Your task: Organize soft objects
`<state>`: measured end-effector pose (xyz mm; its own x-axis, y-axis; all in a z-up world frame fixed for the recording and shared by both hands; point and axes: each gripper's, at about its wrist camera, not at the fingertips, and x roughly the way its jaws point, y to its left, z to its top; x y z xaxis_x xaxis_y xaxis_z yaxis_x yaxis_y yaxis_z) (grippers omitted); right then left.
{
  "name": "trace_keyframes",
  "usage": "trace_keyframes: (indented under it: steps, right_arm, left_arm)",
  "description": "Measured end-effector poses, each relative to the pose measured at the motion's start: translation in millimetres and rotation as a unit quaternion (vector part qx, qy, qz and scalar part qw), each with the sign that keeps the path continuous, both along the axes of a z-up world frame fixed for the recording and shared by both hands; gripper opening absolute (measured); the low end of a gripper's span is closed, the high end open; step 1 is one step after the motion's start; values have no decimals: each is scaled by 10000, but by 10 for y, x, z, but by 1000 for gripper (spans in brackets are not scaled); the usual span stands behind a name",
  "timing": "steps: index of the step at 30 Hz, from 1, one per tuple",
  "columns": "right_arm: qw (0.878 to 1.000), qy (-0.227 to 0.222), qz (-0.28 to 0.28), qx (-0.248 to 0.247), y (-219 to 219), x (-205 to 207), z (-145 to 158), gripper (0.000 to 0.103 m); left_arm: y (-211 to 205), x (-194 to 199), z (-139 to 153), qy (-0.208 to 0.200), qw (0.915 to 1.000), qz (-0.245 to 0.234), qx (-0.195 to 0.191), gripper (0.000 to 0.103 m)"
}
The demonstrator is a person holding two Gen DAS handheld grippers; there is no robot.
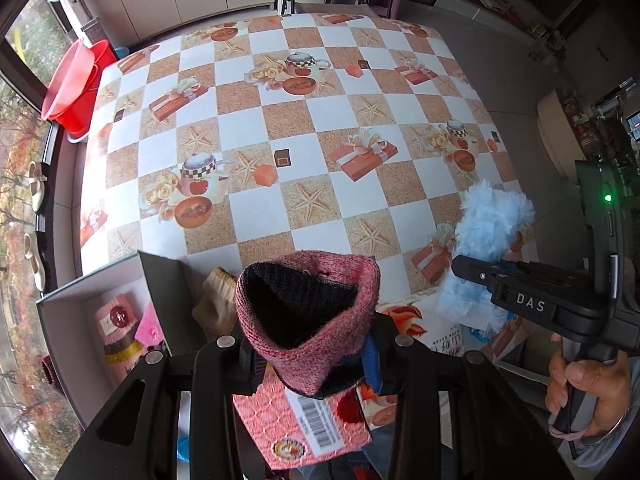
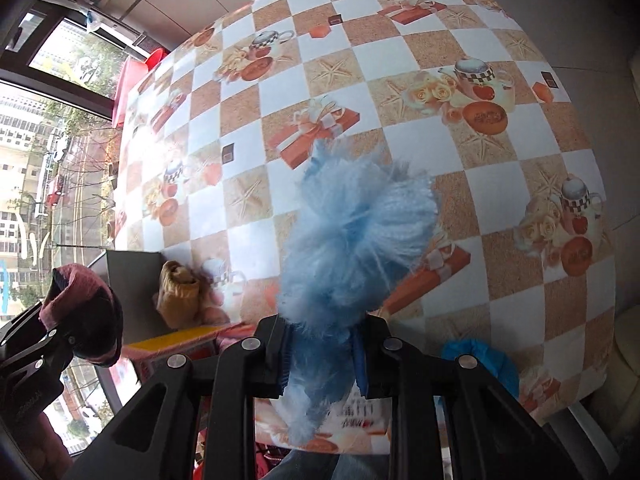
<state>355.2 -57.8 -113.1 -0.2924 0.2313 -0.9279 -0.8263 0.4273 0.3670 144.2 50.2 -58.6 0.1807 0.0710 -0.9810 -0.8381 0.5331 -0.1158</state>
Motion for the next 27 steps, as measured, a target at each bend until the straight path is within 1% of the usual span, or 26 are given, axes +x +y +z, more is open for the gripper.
trace_keyframes:
  steps: [1,2,7,16,22,27]
  right_arm:
    - [10000,-16,16,-6,-38,-34,18,26]
    - [10000,-33,20,-9,-60,-149,-28,26]
    - [9999,-107,32,-62,-246,-351,-1,26]
    - [9998,-172,10,21,-551,-678,227,26]
    - [9994,-216,232,158,-622,-997,411,26]
    - [9980,-230,477,338,-633,-1303,580,26]
  left_arm:
    - [-33,-35,17,-22,10000,7,13,41]
    - [-76,-77,34,-45,10000,7,29,41]
    - [-283,-280,103,-181,9998,-1,8,41]
    - [-621,-696,290,-388,9992,65,101,41]
    - [-806,-1048,335,-497,9983,298,47,41]
    - [-941,-1374,330,-547,9965,636,19,41]
